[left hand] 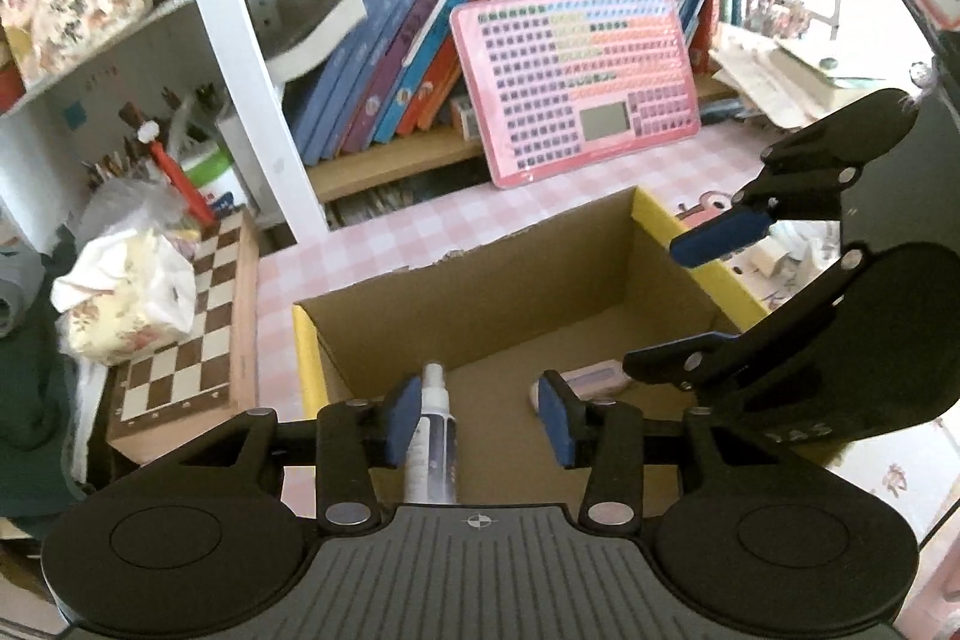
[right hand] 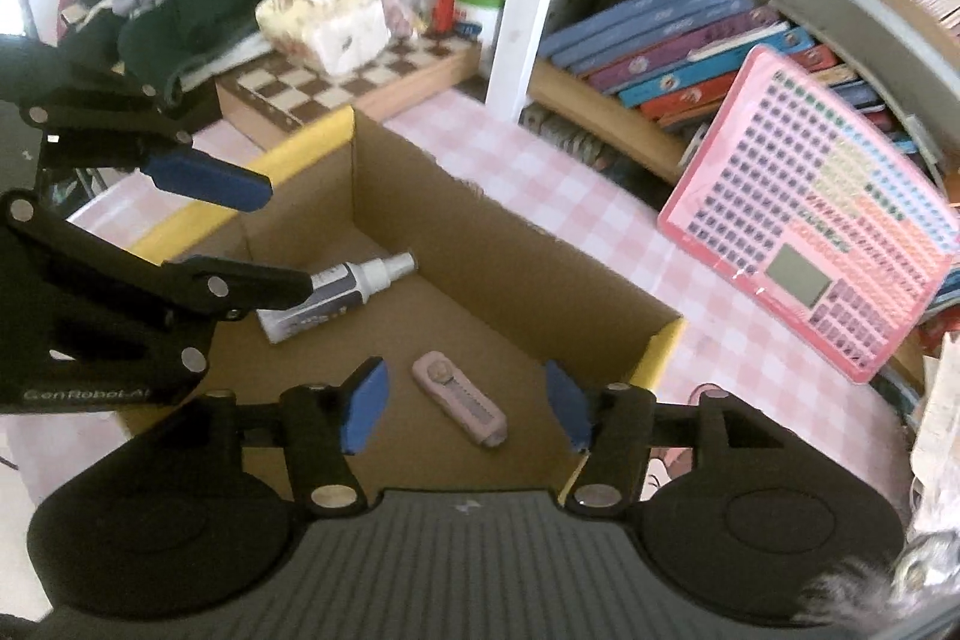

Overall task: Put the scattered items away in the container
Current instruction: 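Lower both items into the box and open both grippers, then withdraw both open grippers up and away from the box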

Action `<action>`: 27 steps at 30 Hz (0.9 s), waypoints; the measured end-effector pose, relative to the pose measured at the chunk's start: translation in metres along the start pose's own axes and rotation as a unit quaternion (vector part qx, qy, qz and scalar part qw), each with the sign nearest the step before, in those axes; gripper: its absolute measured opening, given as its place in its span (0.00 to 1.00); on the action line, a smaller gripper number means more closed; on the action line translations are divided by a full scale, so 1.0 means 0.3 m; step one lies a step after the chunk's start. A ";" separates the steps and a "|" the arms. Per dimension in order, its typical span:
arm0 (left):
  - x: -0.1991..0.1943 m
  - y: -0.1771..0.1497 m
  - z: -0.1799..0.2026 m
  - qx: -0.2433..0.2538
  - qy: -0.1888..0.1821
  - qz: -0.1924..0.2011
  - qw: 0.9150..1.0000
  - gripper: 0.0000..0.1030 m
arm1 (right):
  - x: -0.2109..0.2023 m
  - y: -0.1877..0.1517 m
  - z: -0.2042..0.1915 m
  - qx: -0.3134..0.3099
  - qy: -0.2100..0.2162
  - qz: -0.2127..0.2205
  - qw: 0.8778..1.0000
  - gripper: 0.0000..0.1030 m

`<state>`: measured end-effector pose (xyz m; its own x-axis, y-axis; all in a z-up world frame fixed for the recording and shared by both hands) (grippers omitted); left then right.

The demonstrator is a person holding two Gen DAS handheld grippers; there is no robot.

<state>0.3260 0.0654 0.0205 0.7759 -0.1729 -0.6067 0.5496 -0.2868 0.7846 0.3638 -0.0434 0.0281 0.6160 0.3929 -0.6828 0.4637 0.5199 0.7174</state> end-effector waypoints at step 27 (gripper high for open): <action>-0.473 -0.299 0.114 -0.052 -0.001 0.037 0.998 0.80 | -0.464 -0.325 -0.273 0.105 -0.033 0.054 0.992 0.66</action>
<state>0.1560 0.0835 0.0320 0.8146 -0.1914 -0.5475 0.5206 -0.1748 0.8357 0.1807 -0.0868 0.0419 0.7072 0.3831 -0.5941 0.5100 0.3056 0.8041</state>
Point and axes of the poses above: each gripper's, at about its wrist camera, not at the fingertips, and x roughly the way its jaws point, z to its right, y to its top, the point moved 1 cm from there along x, roughly the way its jaws point, and after that the axes turned 8 degrees about z, right-handed, at the moved point
